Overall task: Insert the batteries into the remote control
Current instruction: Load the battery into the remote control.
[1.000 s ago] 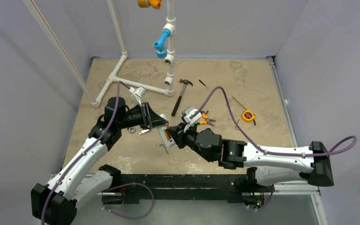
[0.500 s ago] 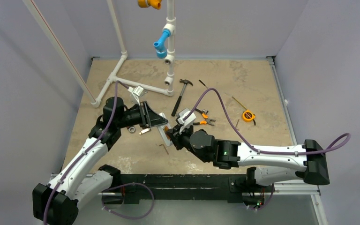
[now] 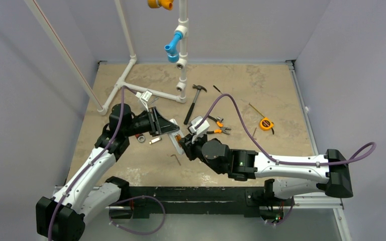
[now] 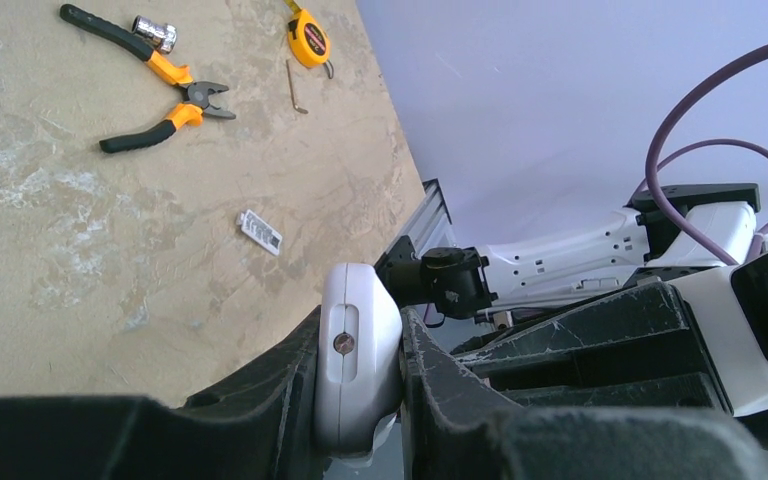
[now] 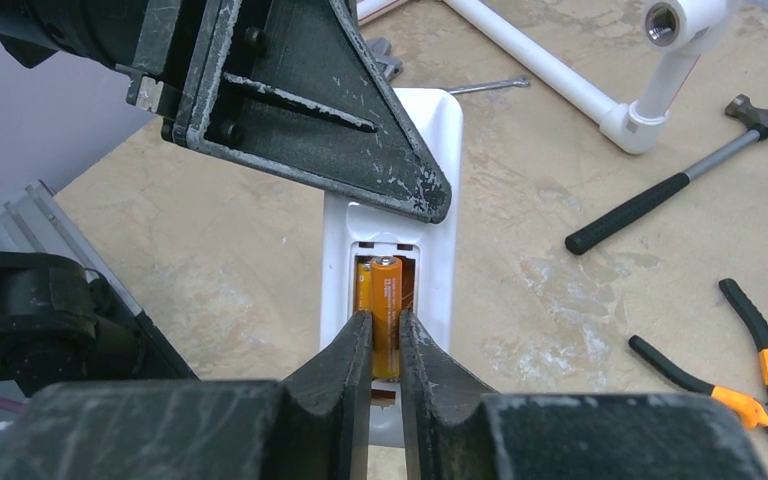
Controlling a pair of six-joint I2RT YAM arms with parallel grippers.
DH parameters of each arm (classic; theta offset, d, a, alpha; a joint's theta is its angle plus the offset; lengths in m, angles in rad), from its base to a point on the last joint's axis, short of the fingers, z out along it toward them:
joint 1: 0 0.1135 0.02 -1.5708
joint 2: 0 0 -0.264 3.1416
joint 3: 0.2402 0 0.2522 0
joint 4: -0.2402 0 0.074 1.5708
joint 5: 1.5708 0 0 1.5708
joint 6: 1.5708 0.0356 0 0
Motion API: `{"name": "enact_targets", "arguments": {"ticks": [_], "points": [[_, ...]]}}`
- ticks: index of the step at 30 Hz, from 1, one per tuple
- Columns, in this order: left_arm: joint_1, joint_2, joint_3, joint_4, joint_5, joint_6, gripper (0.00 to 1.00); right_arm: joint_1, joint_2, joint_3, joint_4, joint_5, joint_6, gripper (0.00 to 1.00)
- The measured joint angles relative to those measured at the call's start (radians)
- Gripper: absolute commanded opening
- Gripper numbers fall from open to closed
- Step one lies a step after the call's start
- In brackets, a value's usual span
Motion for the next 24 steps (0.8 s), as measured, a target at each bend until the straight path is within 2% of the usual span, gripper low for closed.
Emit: {"name": "enact_targets", "arguments": {"ticks": [4,8,12,18,24], "points": [[0.003,0.002,0.0,0.012,0.006,-0.008,0.0,0.0,0.004,0.003,-0.001,-0.002,0.0,0.2],[0.004,0.008,0.0,0.016,0.005,-0.009,0.0,0.002,0.008,0.003,0.002,-0.002,0.002,0.31],[0.005,0.011,0.0,0.024,0.008,-0.016,0.0,0.007,0.008,0.003,0.003,-0.006,0.002,0.33],[0.005,0.011,0.0,0.036,0.009,-0.018,0.0,0.007,-0.003,0.002,0.003,-0.013,0.006,0.41],[0.005,0.011,0.0,0.044,0.034,-0.026,0.0,0.005,-0.062,-0.021,0.011,0.003,0.005,0.42]]}}
